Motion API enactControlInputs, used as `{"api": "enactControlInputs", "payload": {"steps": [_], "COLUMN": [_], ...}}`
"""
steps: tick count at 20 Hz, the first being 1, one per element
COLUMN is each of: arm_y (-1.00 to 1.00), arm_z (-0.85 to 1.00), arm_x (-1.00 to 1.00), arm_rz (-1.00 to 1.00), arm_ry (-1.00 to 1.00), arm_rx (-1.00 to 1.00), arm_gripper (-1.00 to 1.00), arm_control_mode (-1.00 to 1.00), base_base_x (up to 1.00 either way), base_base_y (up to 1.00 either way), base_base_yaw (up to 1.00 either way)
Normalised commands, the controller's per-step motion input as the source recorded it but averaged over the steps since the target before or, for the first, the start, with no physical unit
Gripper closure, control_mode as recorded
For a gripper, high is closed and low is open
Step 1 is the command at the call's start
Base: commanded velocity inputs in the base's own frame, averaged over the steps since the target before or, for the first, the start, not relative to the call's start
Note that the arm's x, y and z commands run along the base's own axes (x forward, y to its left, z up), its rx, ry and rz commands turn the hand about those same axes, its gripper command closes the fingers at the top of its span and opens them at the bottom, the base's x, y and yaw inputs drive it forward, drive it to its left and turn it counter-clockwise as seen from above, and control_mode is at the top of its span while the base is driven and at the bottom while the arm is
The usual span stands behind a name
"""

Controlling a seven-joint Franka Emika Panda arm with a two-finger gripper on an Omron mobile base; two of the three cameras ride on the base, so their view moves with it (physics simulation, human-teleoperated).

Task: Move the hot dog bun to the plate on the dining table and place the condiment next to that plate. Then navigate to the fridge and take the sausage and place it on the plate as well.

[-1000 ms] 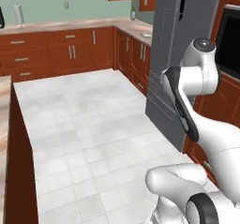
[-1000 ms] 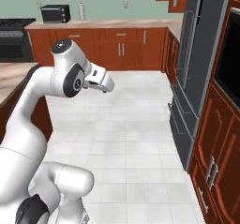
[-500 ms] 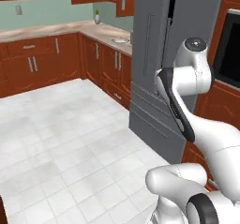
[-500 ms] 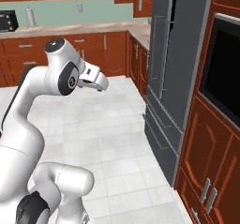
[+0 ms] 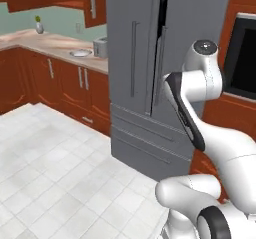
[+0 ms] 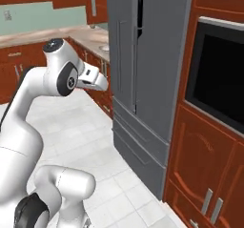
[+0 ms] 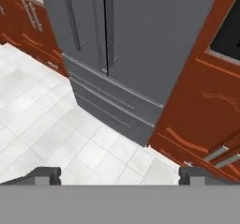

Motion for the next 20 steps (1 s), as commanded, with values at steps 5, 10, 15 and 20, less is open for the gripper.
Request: {"api": "enactControlInputs", "payload": {"steps": [5,10,15,20], "arm_y": [0.00,0.00,0.00,0.00], "arm_z": [0.00,0.00,0.00,0.00], "arm_x": [0.00,0.00,0.00,0.00], "arm_rz": [0.00,0.00,0.00,0.00], "arm_ry": [0.00,0.00,0.00,0.00], "arm_rx": [0.00,0.00,0.00,0.00], "arm_gripper": [-1.00,-1.00,-1.00,-1.00], "arm_control_mode": [1.00,1.00,1.00,1.00], "base_base_x": [0.11,0.00,0.08,0.48], "base_base_y": [0.72,0.95,1.00,0.97], "base_base_yaw": [-0.62,-0.56,-0.37,-0.32]}}
